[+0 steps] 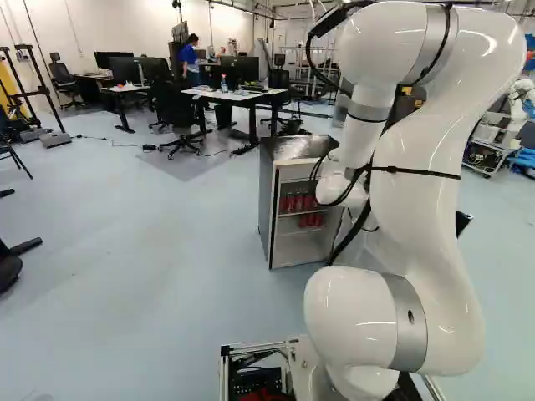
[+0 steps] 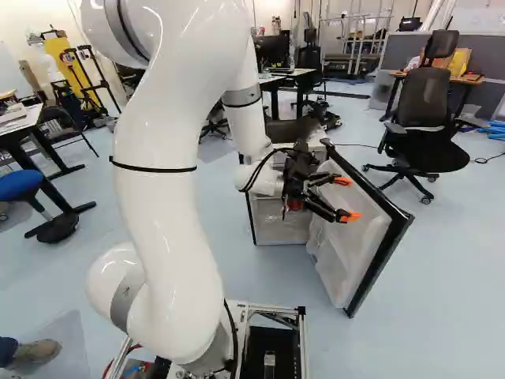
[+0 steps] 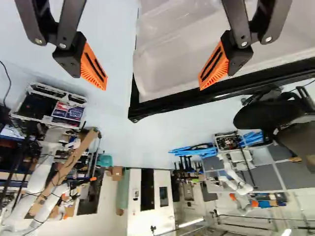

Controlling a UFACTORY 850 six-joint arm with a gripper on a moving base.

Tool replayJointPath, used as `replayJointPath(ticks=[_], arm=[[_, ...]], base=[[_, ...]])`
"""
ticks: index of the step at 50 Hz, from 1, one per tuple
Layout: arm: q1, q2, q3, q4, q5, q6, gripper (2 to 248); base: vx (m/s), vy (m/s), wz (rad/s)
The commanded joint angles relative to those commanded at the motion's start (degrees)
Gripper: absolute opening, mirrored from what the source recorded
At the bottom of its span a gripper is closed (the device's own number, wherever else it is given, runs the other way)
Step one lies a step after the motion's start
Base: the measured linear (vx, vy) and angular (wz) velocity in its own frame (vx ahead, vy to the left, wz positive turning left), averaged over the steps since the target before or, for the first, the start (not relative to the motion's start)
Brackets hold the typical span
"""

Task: Grab a drink from the fridge

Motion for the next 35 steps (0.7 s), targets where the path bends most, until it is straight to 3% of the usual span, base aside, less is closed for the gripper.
replayJointPath(ticks=[12, 35], arm=[[0.6, 1.7, 2.6, -7.2, 0.0, 0.0, 247], [0.6, 1.7, 2.7, -21.1, -3.2, 0.0, 247]], base=[[0.000, 0.000, 0.000], [0.000, 0.000, 0.000]])
